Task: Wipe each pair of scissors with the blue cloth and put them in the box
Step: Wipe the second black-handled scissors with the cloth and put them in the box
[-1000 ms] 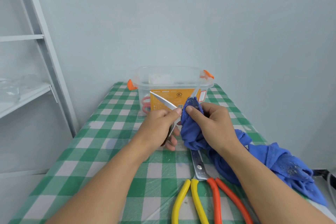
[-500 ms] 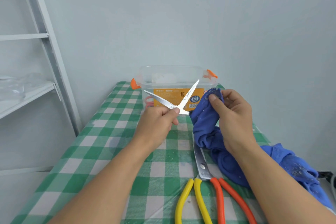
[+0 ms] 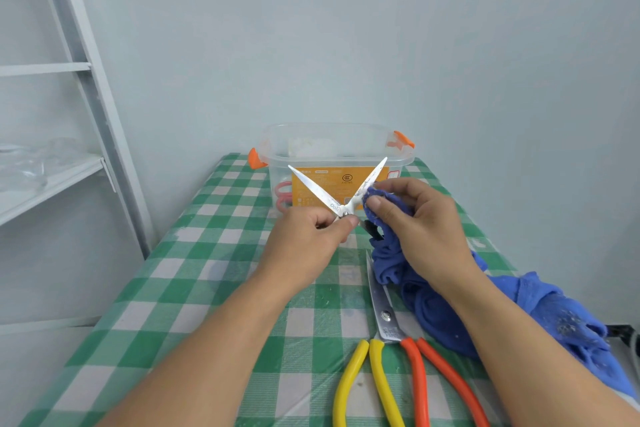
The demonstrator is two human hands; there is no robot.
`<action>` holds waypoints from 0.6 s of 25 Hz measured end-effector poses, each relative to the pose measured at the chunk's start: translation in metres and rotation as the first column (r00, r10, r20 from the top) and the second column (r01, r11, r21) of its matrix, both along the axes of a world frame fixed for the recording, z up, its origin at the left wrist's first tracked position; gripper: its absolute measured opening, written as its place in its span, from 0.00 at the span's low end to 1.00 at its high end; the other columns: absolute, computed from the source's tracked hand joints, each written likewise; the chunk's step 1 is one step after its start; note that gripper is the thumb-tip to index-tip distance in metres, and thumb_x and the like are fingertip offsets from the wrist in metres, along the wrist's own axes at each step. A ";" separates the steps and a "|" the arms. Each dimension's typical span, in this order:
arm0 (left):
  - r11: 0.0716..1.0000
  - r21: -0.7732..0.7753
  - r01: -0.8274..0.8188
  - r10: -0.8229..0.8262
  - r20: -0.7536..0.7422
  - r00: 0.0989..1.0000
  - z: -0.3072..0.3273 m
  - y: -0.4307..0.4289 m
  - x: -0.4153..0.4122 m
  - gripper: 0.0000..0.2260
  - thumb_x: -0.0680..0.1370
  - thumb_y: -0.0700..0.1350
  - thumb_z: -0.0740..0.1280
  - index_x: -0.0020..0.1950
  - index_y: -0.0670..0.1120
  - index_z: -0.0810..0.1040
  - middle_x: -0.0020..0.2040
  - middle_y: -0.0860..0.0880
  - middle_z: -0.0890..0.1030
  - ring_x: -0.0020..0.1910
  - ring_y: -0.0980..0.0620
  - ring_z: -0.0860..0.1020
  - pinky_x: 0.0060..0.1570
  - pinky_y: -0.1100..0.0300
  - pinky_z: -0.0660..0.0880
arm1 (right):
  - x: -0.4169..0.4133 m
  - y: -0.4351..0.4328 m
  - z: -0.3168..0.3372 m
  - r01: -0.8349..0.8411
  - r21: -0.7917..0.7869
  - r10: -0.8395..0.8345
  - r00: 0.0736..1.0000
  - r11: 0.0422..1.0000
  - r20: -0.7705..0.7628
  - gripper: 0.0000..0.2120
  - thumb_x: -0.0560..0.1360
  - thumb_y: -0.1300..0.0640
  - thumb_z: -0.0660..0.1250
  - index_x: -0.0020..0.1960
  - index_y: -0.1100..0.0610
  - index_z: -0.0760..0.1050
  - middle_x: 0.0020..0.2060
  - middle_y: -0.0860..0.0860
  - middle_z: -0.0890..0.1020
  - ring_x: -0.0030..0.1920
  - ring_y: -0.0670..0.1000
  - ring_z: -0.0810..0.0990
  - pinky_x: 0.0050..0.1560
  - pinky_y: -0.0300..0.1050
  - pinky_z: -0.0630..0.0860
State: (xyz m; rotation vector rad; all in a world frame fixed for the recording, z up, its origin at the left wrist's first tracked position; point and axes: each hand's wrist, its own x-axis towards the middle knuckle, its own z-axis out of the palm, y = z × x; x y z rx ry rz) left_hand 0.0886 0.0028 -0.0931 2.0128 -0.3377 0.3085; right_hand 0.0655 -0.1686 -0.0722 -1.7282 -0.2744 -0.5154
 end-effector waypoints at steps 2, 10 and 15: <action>1.000 0.004 0.011 -0.011 0.011 1.000 -0.003 -0.002 0.001 0.25 0.75 0.59 0.71 0.37 0.35 0.79 0.24 0.53 0.65 0.26 0.53 0.65 0.36 0.56 0.62 | 0.000 0.002 -0.001 0.026 0.034 -0.025 0.999 0.999 -0.031 0.08 0.73 0.61 0.76 0.48 0.55 0.78 0.38 0.49 0.87 0.41 0.48 0.86 0.44 0.43 0.82; 0.998 0.056 0.027 -0.028 0.011 1.000 -0.006 -0.009 -0.003 0.25 0.76 0.58 0.70 0.33 0.38 0.73 0.23 0.53 0.65 0.25 0.51 0.64 0.32 0.55 0.62 | 0.008 0.004 -0.005 0.137 0.019 -0.128 0.960 0.990 -0.249 0.18 0.68 0.52 0.81 0.45 0.63 0.78 0.34 0.53 0.82 0.33 0.46 0.79 0.38 0.43 0.77; 0.993 0.114 -0.016 0.008 0.072 0.997 0.000 -0.012 -0.009 0.28 0.74 0.61 0.71 0.26 0.45 0.63 0.22 0.51 0.61 0.25 0.51 0.60 0.30 0.54 0.58 | 0.008 0.006 -0.006 0.028 0.162 0.017 0.962 0.986 -0.273 0.23 0.72 0.52 0.77 0.43 0.73 0.76 0.33 0.58 0.76 0.35 0.53 0.73 0.41 0.49 0.70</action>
